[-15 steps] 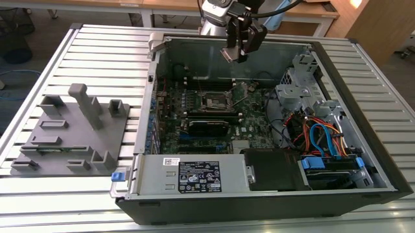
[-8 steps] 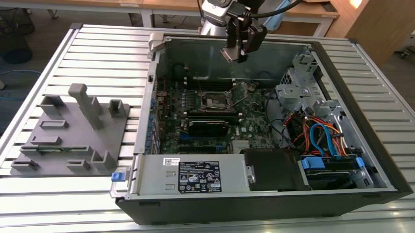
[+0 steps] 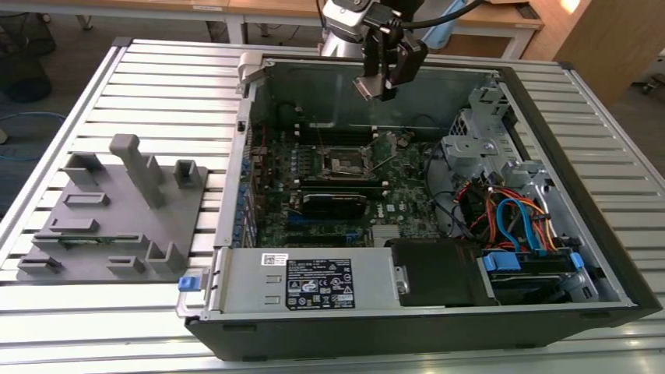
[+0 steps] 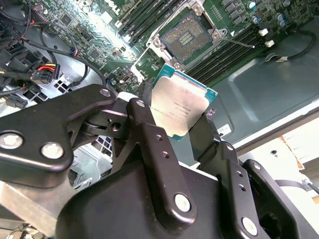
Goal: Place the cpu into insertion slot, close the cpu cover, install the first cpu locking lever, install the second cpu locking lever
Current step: 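Place the cpu into insertion slot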
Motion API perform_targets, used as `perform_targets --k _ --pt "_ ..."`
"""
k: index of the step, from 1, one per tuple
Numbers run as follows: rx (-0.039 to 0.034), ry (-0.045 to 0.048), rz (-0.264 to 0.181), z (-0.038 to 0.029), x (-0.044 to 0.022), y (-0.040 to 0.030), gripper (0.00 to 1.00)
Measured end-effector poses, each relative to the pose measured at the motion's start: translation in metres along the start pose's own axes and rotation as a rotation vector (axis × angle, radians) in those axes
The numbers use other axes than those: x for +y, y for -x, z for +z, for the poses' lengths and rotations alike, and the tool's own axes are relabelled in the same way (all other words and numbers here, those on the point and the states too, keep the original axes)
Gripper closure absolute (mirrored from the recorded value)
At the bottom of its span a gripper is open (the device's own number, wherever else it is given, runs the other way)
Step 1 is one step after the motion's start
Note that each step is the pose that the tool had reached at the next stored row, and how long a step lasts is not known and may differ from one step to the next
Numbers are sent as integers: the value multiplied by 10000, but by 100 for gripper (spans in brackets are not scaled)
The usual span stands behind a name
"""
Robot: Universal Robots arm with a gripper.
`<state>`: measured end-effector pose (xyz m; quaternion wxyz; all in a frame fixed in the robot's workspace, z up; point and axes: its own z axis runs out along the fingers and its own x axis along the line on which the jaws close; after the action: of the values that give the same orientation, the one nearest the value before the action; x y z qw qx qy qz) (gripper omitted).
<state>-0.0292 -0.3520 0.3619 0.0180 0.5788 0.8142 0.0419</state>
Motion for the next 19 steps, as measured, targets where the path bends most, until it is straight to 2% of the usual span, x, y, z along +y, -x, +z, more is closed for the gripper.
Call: perform_targets --k 19 --pt "-34 8 389 0 0 0 46"
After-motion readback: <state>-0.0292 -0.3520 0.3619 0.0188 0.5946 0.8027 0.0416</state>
